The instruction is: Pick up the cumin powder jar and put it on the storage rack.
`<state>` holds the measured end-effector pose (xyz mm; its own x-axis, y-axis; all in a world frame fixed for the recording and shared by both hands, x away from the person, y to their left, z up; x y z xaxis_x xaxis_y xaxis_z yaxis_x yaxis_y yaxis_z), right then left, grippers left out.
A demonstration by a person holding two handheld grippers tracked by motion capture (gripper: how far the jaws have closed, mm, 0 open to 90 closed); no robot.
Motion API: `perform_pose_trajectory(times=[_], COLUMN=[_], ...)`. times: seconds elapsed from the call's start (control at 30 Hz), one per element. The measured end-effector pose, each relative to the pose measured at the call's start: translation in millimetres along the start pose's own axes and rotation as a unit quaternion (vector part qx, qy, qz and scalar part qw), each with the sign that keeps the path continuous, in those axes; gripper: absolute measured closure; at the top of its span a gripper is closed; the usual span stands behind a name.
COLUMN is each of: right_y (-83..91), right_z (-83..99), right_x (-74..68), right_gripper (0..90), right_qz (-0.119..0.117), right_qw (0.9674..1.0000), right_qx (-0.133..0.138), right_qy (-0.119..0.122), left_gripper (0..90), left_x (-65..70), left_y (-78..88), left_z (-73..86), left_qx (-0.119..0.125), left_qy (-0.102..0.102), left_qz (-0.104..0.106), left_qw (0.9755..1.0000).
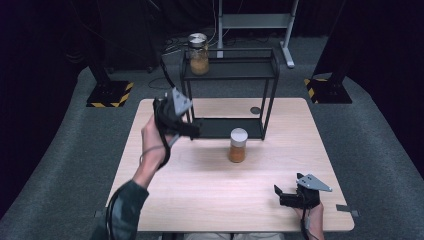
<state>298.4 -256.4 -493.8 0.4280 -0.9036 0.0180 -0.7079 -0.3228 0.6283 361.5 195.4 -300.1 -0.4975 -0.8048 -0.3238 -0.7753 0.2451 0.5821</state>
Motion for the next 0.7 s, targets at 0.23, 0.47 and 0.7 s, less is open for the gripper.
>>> perform_pose_trajectory(times=[0.23,0.47,0.7], right_y=[-0.2,-0.6,-0.5], right_z=[-0.3,-0.8,-0.5], right_x=[-0.3,-0.4,0.0], right_gripper=[0.0,0.0,0.0], right_qz=[0.002,0.001,0.002], right_qw=[1.0000,1.0000,1.0000], right_qx=[-0.001,-0.003,-0.002], right_qy=[0.000,0.002,-0.002], left_gripper=[0.6,0.4,0.4], left_x=[49.1,71.7,79.5], left_y=[-22.9,-51.6,-60.8], left_z=[94.7,153.5,171.0], left_qx=[-0.058,-0.120,-0.131], left_qy=[0.032,0.073,0.090], left_qz=[0.018,0.029,0.040], left_qw=[0.9977,0.9896,0.9865])
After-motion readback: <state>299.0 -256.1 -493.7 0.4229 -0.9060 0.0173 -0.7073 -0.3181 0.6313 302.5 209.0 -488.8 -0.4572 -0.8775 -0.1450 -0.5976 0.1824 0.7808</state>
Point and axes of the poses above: each handheld gripper's, and its own axes: y roughly backward along the jaws, z roughly out of its underside, x roughly to its right, the point moved 8 cm from there along -y, roughly forward along the jaws, and after that the axes turned 12 degrees about -x, right-handed, at the moved point
